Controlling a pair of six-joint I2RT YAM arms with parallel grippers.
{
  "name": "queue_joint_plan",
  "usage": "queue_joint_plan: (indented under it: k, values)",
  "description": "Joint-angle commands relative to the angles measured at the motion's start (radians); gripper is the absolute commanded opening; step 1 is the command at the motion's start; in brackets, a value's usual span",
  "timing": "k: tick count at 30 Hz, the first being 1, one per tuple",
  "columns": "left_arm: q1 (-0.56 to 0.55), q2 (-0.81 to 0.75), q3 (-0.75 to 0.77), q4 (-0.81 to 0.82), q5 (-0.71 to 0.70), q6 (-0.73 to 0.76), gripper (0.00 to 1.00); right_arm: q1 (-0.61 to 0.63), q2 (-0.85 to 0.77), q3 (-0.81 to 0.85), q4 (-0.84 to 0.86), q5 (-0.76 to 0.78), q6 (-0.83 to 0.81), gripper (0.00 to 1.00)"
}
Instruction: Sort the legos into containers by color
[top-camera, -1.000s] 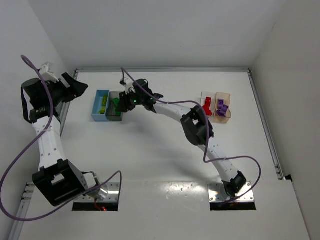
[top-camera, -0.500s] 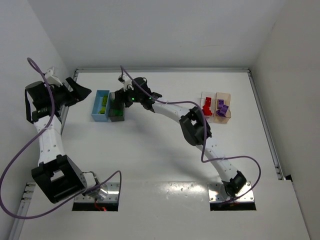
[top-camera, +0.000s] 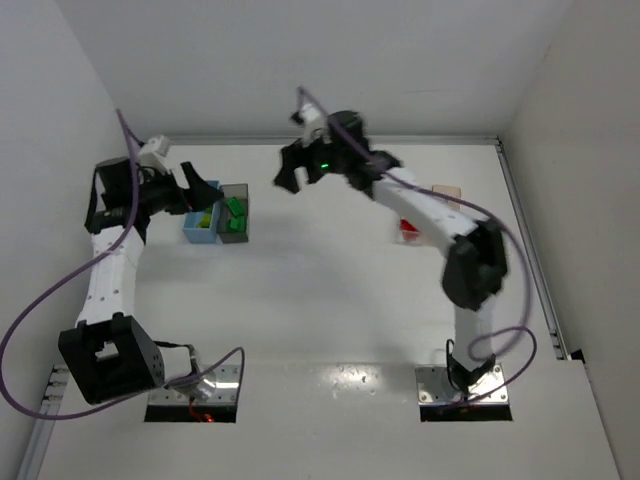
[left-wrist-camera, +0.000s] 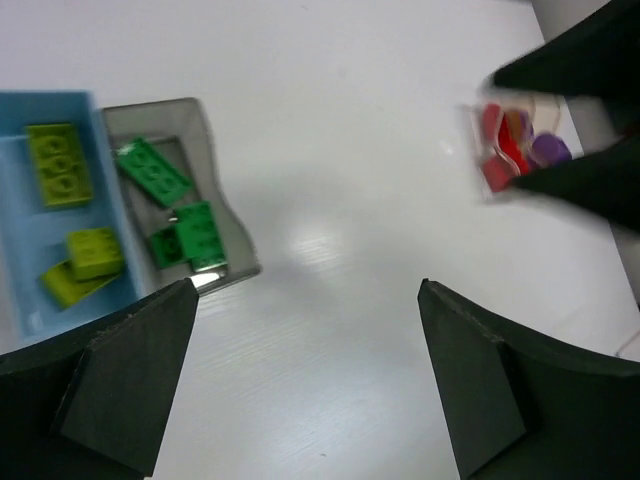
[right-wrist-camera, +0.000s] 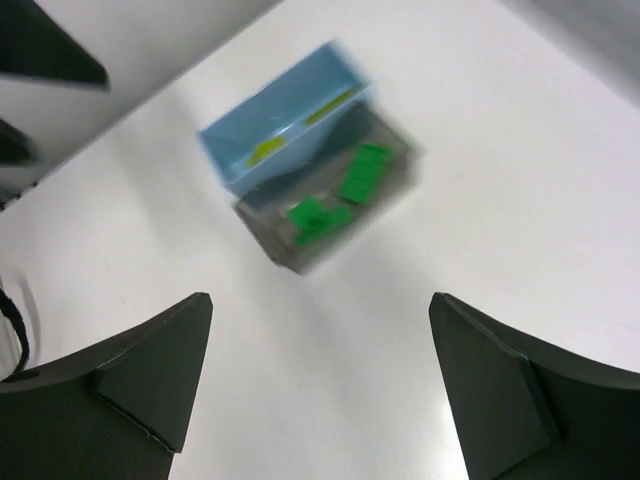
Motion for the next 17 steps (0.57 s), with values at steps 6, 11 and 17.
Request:
queue_joint_plan:
  k: [6, 11, 17]
  values:
    - [-0.332, -0.022, -0.072, 0.022, -0.207, 0.072, 0.99, -0.427, -0.634, -0.47, -0.308, -0.006, -0.203, 0.93]
    - [-0.39, -0.009, -0.112, 0.036, -0.314, 0.098, 0.99, -0.544, -0.879, -0.851, -0.202, -0.089, -0.117, 0.94]
    - [-0.39, -0.009, -0.135, 0.056, -0.347, 0.098, 0.99, -0.621, -0.993, -0.972, -0.161, -0.108, -0.065, 0.94]
